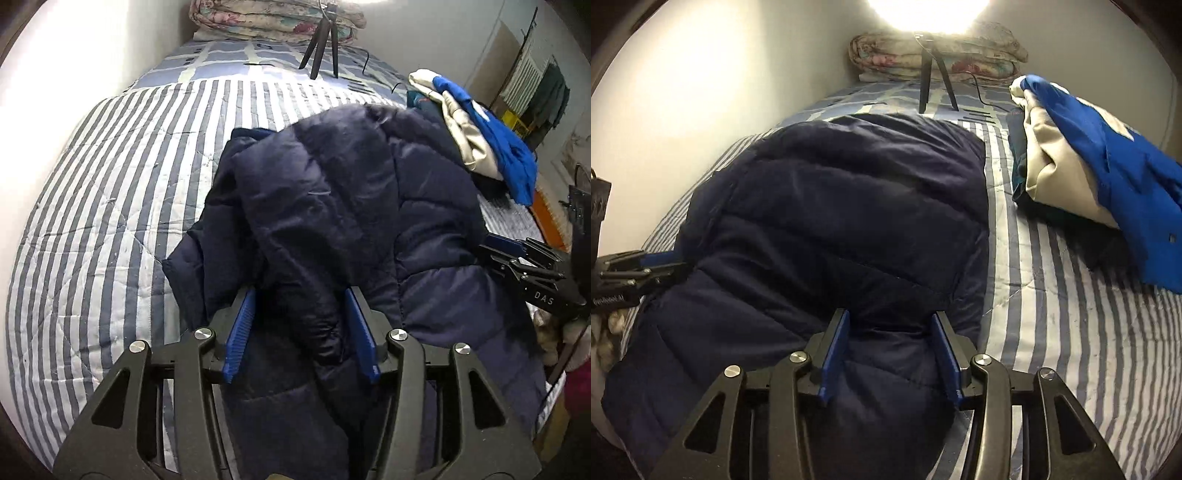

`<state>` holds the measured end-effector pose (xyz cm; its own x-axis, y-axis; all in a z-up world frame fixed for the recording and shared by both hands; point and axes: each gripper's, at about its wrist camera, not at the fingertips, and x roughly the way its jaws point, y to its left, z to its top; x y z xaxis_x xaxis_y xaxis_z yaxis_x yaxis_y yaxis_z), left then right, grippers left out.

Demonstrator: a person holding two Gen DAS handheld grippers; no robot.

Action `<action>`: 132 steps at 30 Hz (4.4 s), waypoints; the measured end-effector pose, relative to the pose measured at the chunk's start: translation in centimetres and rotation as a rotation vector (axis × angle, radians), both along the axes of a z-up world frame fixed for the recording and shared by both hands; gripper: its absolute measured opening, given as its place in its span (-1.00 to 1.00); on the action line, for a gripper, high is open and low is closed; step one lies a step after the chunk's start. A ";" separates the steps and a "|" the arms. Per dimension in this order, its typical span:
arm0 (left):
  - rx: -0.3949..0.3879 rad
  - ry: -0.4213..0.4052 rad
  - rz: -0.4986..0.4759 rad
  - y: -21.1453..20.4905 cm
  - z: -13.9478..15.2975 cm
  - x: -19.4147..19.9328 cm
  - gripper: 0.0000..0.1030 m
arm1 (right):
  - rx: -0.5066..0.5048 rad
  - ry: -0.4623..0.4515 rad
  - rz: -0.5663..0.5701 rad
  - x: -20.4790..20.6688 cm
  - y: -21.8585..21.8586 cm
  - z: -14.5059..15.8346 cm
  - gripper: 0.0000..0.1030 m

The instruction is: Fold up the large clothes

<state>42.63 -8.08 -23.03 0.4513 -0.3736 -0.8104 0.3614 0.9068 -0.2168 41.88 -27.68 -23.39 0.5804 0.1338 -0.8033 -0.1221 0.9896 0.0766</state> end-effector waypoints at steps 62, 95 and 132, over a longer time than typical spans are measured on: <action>-0.226 0.081 -0.024 0.4 -0.9 0.0 -0.33 | 0.455 0.121 0.073 -2.6 -3.0 -2.2 -0.11; -0.003 -0.176 -0.082 -1.0 3.0 -8.3 -0.58 | -0.134 -0.027 0.198 -6.7 5.4 3.8 -0.54; -0.150 -0.364 -0.252 -18.2 14.5 -4.7 -0.59 | -0.301 -0.215 -0.021 -8.1 -11.0 16.4 -0.59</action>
<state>37.93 -26.32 -8.50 0.5764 -0.6093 -0.5445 0.6435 0.7492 -0.1572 33.78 -38.72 -6.95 0.7401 -0.1039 -0.6645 -0.0835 0.9662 -0.2440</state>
